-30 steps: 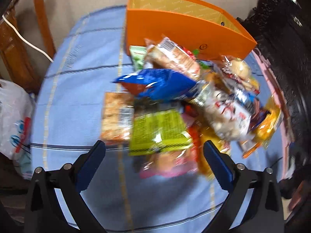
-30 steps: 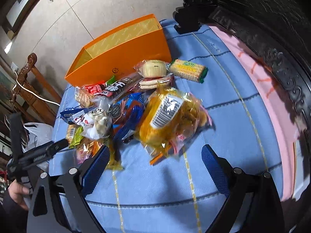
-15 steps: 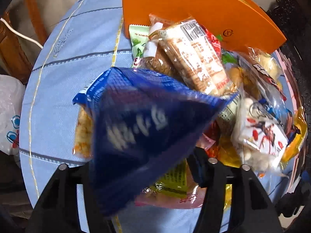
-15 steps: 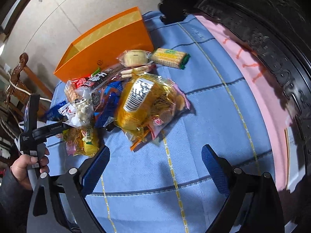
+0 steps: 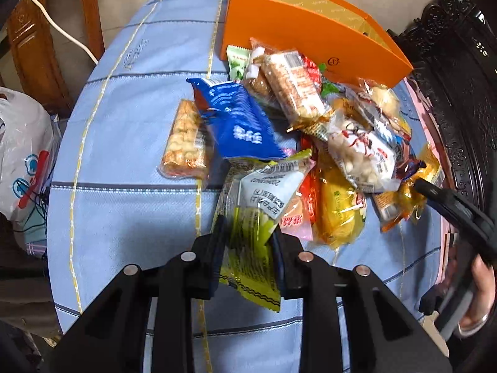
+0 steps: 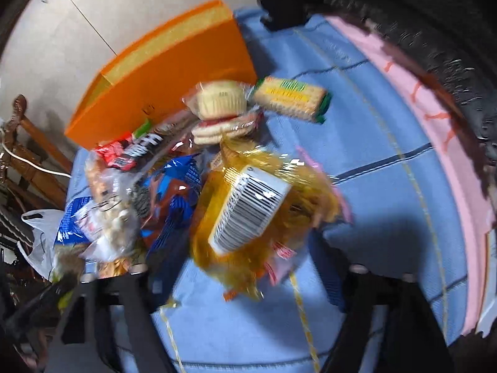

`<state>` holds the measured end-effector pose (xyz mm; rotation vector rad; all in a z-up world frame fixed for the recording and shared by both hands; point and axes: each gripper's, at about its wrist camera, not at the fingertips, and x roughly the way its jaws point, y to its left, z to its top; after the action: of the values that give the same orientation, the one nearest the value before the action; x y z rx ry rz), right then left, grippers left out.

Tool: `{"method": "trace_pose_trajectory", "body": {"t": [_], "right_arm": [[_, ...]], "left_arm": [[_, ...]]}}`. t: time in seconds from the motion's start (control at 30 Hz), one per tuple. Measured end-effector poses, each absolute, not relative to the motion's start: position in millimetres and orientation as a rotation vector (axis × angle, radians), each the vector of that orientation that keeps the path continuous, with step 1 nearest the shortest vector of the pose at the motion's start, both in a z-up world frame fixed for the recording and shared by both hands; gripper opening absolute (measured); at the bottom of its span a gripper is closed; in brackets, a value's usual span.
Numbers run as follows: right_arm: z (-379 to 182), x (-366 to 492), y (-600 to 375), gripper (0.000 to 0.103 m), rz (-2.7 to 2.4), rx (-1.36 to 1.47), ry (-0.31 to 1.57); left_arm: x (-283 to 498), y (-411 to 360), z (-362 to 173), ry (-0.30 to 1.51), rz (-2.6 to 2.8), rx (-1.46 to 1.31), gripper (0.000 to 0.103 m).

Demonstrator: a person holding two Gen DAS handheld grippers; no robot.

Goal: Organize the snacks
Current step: 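Grasp a green snack packet with the left gripper while the right grasps a yellow bag, then lower both held packets into the orange box and open both grippers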

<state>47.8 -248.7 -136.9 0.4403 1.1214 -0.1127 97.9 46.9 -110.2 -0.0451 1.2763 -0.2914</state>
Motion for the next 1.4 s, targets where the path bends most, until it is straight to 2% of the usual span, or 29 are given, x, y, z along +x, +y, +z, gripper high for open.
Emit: {"method": "trace_pose_trajectory", "body": {"t": [0.1,0.33,0.67,0.83,1.0,1.2,1.27,1.3,1.33,1.37,1.4], "right_arm": [[-129.9,53.0,-245.2,0.037,-0.087,0.429,1.130],[-70.9,22.8,-268.2,0.036,0.015,0.503,1.002],[-22.1,26.3,-275.9,0.037,0.096,0.524,0.888],[4.6,70.5,-276.3,0.037,0.124,0.489,0.805],[17.9,152.1,-286.7,0.037,0.093,0.496,0.750],[-9.1,242.0,-275.4,0.037,0.048,0.455,0.801],[-26.0,263.5,-268.8,0.040,0.026,0.416,0.854],[-35.4,272.1,-268.1,0.047,0.008,0.416,0.894],[-39.8,273.2,-267.3,0.061,-0.009,0.418,0.914],[-40.9,270.4,-268.8,0.064,-0.026,0.423,0.907],[-39.6,265.1,-270.3,0.072,-0.029,0.427,0.882]], "left_arm": [[94.5,58.9,-114.3,1.289,-0.279,-0.060,0.026],[87.8,61.1,-74.6,1.191,-0.364,-0.078,0.026],[98.5,33.1,-14.0,1.061,-0.484,-0.061,0.026],[144.6,2.9,26.2,0.953,-0.532,-0.047,0.026],[226.9,-43.6,53.2,0.891,-0.511,0.004,0.027],[305.6,-80.9,25.2,0.949,-0.416,0.042,0.028],[318.6,-91.4,6.9,0.963,-0.368,0.085,0.033],[323.1,-95.4,-1.3,0.963,-0.329,0.108,0.052],[321.2,-97.3,-3.8,0.945,-0.299,0.126,0.077],[317.4,-96.8,-3.5,0.902,-0.271,0.143,0.085],[311.5,-94.0,-1.8,0.848,-0.256,0.151,0.093]]}}
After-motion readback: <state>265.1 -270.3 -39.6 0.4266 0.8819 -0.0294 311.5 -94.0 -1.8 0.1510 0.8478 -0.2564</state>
